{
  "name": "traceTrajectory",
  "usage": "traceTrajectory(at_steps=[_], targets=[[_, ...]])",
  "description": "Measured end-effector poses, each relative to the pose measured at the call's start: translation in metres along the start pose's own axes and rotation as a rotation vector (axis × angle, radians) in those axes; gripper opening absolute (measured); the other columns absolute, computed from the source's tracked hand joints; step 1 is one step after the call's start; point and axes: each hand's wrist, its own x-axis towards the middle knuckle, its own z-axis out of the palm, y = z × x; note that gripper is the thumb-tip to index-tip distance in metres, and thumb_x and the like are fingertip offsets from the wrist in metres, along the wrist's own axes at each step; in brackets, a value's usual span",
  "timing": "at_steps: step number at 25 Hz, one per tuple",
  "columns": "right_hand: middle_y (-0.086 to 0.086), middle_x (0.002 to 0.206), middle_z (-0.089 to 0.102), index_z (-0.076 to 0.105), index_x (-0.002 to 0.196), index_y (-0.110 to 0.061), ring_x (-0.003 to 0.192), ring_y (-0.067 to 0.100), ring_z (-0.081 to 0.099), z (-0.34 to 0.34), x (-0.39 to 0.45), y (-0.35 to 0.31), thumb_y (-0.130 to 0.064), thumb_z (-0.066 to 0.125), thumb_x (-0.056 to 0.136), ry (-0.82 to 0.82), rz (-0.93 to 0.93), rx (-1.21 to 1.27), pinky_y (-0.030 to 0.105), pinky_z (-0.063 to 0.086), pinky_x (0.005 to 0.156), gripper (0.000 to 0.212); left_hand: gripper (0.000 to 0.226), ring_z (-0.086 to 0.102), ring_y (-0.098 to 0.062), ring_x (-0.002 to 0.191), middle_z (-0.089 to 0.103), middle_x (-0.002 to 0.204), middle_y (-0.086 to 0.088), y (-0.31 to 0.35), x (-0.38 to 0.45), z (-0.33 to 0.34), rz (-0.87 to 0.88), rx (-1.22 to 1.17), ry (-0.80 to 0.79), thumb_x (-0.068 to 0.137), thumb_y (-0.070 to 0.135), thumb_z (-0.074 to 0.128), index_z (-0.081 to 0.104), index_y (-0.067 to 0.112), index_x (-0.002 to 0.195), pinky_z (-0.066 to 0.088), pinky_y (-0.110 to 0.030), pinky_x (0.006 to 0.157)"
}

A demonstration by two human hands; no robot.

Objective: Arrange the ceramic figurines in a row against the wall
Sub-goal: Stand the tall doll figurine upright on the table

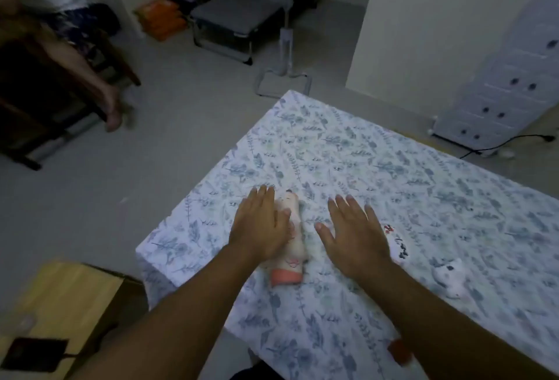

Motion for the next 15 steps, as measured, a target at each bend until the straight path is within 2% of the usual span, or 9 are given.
traceTrajectory(at_steps=[2,4,6,7,9,11,13,15], targets=[[0.005,0.164,0.031,0.027,0.157,-0.015,0.152,0.024,0.023,0.019,0.012,-0.022,-0.058,0.028,0.101,-0.096,0.063,0.207,0.045,0.018,0.123,0.070,0.065,0.013,-0.029,0.154,0.020,0.167,-0.013,-0.021,0.010,0.008,-0.043,-0.051,-0.071,0.106,0.046,0.030,0.021,0.008,0.158,0.011,-0.041,0.124],[0.008,0.145,0.053,0.033,0.151,-0.015,0.135,0.030,0.048,0.034,0.015,-0.045,-0.058,0.033,0.101,-0.184,0.151,0.406,0.045,0.039,0.110,0.066,0.057,0.032,-0.033,0.146,0.040,0.157,-0.017,-0.037,0.013,0.019,-0.035,-0.082,-0.155,0.107,0.042,0.030,0.037,0.008,0.152,0.023,-0.041,0.119],[0.011,0.135,0.061,0.026,0.155,-0.020,0.119,0.028,0.060,0.045,0.016,-0.060,-0.059,0.035,0.101,-0.229,0.241,0.630,0.045,0.048,0.101,0.067,0.044,0.058,-0.029,0.121,0.065,0.129,-0.011,-0.044,0.014,0.028,-0.029,-0.220,-0.151,0.106,0.041,0.035,0.058,0.016,0.133,0.044,-0.039,0.104],[0.010,0.136,0.061,0.021,0.157,-0.025,0.117,0.026,0.063,0.049,0.015,-0.063,-0.058,0.037,0.101,-0.228,0.280,0.754,0.046,0.050,0.101,0.068,0.039,0.065,-0.023,0.109,0.071,0.117,-0.003,-0.046,0.013,0.030,-0.055,-0.337,-0.154,0.105,0.043,0.037,0.061,0.021,0.126,0.051,-0.038,0.095],[0.000,0.137,0.062,0.025,0.157,-0.035,0.111,0.017,0.068,0.046,0.013,-0.064,-0.055,0.045,0.100,-0.211,0.338,0.929,0.045,0.055,0.097,0.063,0.032,0.067,-0.011,0.101,0.071,0.114,0.010,-0.045,0.012,0.030,-0.117,-0.540,-0.234,0.103,0.048,0.040,0.057,0.035,0.127,0.054,-0.030,0.087],[-0.006,0.131,0.067,0.034,0.152,-0.042,0.101,0.008,0.072,0.041,0.014,-0.061,-0.044,0.057,0.099,-0.176,0.369,1.061,0.040,0.062,0.087,0.058,0.038,0.067,-0.007,0.107,0.069,0.125,0.011,-0.044,0.012,0.026,-0.115,-0.660,-0.249,0.101,0.049,0.047,0.051,0.038,0.137,0.054,-0.031,0.093],[-0.013,0.123,0.069,0.032,0.153,-0.040,0.095,-0.001,0.073,0.035,0.016,-0.054,-0.028,0.069,0.094,-0.105,0.360,1.193,0.029,0.063,0.075,0.071,0.047,0.068,-0.006,0.109,0.068,0.125,0.016,-0.041,0.018,0.019,-0.072,-0.789,-0.221,0.098,0.043,0.058,0.046,0.037,0.144,0.057,-0.039,0.095],[-0.019,0.121,0.067,0.027,0.157,-0.036,0.095,-0.009,0.071,0.030,0.018,-0.044,-0.018,0.078,0.088,-0.032,0.321,1.221,0.023,0.062,0.070,0.087,0.054,0.067,0.002,0.107,0.067,0.118,0.032,-0.035,0.026,0.010,0.001,-0.858,-0.219,0.094,0.035,0.067,0.044,0.046,0.142,0.061,-0.034,0.088]])
